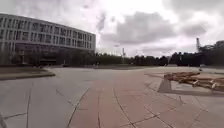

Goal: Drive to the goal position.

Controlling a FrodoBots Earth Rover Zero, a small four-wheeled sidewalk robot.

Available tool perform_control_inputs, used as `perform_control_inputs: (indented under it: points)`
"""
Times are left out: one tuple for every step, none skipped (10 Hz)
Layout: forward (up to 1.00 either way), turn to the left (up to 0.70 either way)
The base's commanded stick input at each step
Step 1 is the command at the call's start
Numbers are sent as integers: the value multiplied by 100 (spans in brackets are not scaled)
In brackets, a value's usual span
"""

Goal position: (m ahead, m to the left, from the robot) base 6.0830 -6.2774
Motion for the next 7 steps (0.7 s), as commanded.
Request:
perform_control_inputs:
  points:
    - [70, 0]
    - [70, 0]
    - [70, 0]
    - [70, 0]
    - [70, 0]
    - [70, 0]
    - [70, 0]
